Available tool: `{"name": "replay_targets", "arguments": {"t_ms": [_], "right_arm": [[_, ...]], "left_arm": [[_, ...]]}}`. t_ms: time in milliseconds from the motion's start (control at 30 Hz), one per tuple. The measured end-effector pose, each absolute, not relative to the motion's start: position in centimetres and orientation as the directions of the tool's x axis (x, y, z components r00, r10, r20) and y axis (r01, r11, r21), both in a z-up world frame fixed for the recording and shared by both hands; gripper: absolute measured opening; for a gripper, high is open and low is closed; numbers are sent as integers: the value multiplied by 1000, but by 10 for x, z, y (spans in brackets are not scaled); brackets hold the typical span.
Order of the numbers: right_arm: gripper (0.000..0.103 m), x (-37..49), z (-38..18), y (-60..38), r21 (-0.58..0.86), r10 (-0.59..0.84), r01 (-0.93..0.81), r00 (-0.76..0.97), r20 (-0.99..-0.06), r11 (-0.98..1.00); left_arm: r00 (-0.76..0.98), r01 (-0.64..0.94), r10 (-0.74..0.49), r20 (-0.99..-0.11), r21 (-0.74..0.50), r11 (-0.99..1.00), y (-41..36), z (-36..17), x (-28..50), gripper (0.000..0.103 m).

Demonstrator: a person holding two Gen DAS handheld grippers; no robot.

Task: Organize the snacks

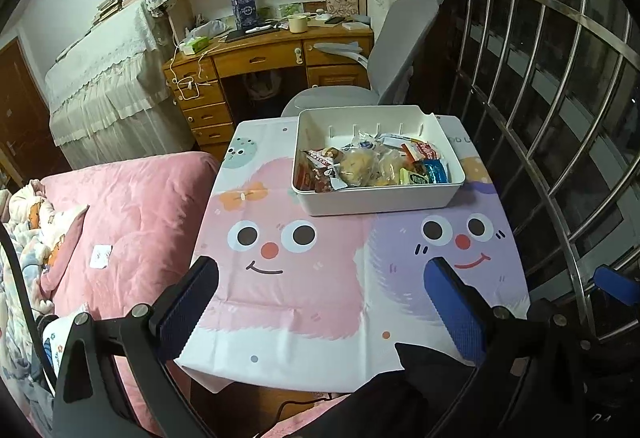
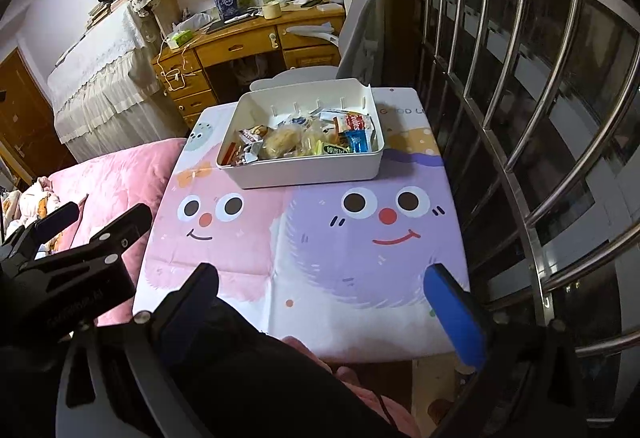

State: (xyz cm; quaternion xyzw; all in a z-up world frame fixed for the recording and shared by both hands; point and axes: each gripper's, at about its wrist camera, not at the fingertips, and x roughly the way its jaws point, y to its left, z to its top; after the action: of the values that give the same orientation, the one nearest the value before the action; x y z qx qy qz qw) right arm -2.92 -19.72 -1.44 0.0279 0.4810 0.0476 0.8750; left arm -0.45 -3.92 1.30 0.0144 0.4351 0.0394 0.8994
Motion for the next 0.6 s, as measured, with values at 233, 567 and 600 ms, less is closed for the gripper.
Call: {"name": "replay_targets", "arguments": {"t_ms": [233, 567, 600], "right_arm": [[103, -22, -18, -201, 109, 130, -72, 515, -848, 991], [103, -13, -26, -196, 126, 153, -89, 477, -866, 988], [103, -12, -27, -196, 127, 154, -89, 473, -868, 988]], "left_arm": [[606, -66, 91, -790, 64, 996, -41, 11, 1, 102], [577, -84, 96, -811, 59, 995, -35, 3, 5, 102], [574, -84, 95, -813, 57, 995, -34, 2, 5, 102]]}}
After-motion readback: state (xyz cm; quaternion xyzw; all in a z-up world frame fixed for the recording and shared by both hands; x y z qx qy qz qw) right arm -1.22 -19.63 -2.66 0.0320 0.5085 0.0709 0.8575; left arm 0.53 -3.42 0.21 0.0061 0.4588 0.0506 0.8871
